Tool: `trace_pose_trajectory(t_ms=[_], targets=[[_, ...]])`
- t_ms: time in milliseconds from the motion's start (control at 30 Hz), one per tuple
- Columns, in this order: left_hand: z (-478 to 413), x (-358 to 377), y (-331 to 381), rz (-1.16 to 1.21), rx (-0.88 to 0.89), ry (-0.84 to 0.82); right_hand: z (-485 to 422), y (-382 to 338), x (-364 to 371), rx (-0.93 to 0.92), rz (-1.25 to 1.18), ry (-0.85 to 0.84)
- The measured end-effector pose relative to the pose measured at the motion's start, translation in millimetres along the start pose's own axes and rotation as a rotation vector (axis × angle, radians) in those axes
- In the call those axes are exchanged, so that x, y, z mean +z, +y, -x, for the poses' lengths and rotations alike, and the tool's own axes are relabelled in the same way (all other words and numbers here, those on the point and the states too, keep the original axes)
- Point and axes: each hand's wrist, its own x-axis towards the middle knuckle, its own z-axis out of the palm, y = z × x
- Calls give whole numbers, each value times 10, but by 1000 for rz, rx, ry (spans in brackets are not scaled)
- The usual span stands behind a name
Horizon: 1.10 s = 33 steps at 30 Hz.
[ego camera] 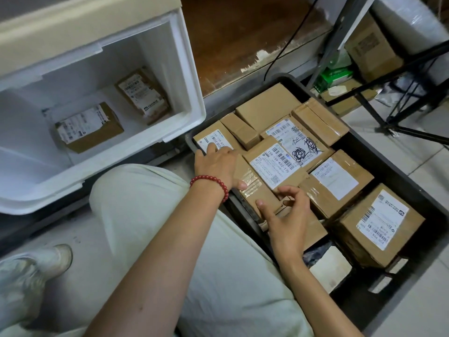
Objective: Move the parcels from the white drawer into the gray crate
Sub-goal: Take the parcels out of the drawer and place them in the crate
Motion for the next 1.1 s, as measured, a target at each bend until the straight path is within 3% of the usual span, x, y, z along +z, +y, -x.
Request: trace_pose_trajectory(t_ms=[167,367,600,800,1100], targets=[[73,7,-13,-131,-22,-5,-108,-119,44,-30,223,-34],[142,-320,-237,-170,-40,302,-386,-416,127,-293,483,-260],[402,-711,-974,-95,-230,340,-670,-1110,449,-491,448,-357],[759,-532,-1668,46,-438,350,-626,-1527,914,-694,449,-514],[809,-9,-2435,120,-599,283,-659,-1614,1799,-688,472,-843]])
